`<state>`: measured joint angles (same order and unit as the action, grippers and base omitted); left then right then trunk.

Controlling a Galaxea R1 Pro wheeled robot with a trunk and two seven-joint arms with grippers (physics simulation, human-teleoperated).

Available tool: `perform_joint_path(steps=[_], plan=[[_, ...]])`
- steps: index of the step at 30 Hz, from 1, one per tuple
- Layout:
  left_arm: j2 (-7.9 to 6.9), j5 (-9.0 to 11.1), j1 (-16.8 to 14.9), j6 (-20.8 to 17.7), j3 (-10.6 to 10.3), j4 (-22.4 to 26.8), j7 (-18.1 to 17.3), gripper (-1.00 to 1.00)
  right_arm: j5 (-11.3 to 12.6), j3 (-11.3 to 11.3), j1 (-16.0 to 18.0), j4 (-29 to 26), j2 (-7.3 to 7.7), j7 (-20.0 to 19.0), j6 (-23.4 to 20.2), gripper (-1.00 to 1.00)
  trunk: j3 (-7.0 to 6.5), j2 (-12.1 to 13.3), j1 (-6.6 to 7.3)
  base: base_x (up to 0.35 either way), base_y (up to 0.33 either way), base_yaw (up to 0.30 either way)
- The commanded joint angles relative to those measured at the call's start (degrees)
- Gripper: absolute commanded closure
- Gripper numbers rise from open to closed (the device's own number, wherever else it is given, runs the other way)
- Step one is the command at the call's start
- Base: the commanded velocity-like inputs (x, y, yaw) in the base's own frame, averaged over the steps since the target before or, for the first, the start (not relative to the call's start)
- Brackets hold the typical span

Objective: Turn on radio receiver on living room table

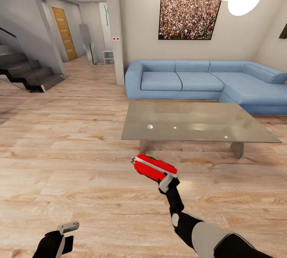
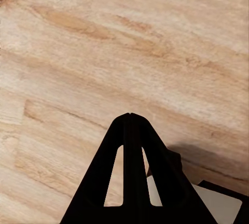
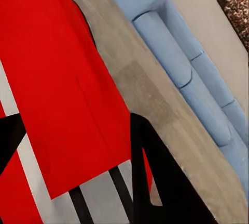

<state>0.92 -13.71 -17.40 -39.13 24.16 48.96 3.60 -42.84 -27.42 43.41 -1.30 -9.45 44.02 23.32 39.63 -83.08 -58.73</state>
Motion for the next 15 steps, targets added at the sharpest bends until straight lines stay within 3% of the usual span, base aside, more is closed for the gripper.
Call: perform_joint_path(steps=[1, 3, 5, 6, 7, 10, 12, 14, 15], plan=[[0.0, 0.0, 0.0, -0.01, 0.01, 0.0, 0.0, 1.0, 0.72, -0.44, 0.01, -1.03, 0.01, -1.82, 0.26, 1.0, -0.01, 0.0, 0.0, 0.0, 0.0, 0.0], [0.02, 0.0, 0.0, 0.01, 0.01, 0.0, 0.0, 1.0, 3.27, -0.27, 0.01, -3.17, 0.24, -6.91, 0.18, 1.0, -0.01, 0.0, 0.0, 0.0, 0.0, 0.0], [0.02, 0.0, 0.0, 0.0, 0.01, 0.0, 0.0, 1.0, 7.25, 0.02, 0.01, -3.83, 0.94, -10.3, 0.1, 1.0, -0.01, 0.0, 0.0, 0.0, 0.0, 0.0], [0.04, 0.0, 0.0, 0.0, 0.01, 0.0, 0.0, 1.0, 10.51, 0.11, 0.01, -4.57, 2.24, -12.26, 0.06, 1.0, -0.01, 0.0, 0.0, 0.0, 0.0, 0.0], [0.03, 0.0, 0.0, 0.01, 0.01, -0.02, 0.0, 1.0, 12.23, 0.14, 0.03, -5.92, 3.67, -13.41, 0.03, 1.0, -0.01, 0.0, 0.0, 0.0, 0.0, 0.0], [0.05, 0.0, 0.0, 0.02, 0.01, -0.02, 0.0, 1.0, 14.59, 0.47, 0.08, -10.38, 8.55, -16.87, 0.04, 1.0, -0.01, 0.0, 0.0, 0.0, 0.0, 0.0], [0.08, 0.0, 0.02, 0.01, -0.05, -0.02, 0.0, 1.0, 19.35, 4.27, 0.08, -12.13, 12.01, -23.02, -0.02, 1.0, -0.01, 0.0, 0.0, 0.0, 0.0, 0.0], [0.16, 0.0, 0.01, 0.02, -0.08, -0.06, 0.0, 1.0, 23.26, 8.56, 0.09, -12.61, 14.62, -30.47, -0.08, 1.0, -0.01, 0.0, 0.0, 0.0, 0.0, 0.0], [0.19, 0.0, 0.01, 0.02, -0.11, -0.06, 0.0, 1.0, 24.13, 10.02, 0.09, -12.72, 15.48, -32.95, -0.09, 1.0, -0.01, 0.0, 0.0, 0.0, 0.0, 0.0]])
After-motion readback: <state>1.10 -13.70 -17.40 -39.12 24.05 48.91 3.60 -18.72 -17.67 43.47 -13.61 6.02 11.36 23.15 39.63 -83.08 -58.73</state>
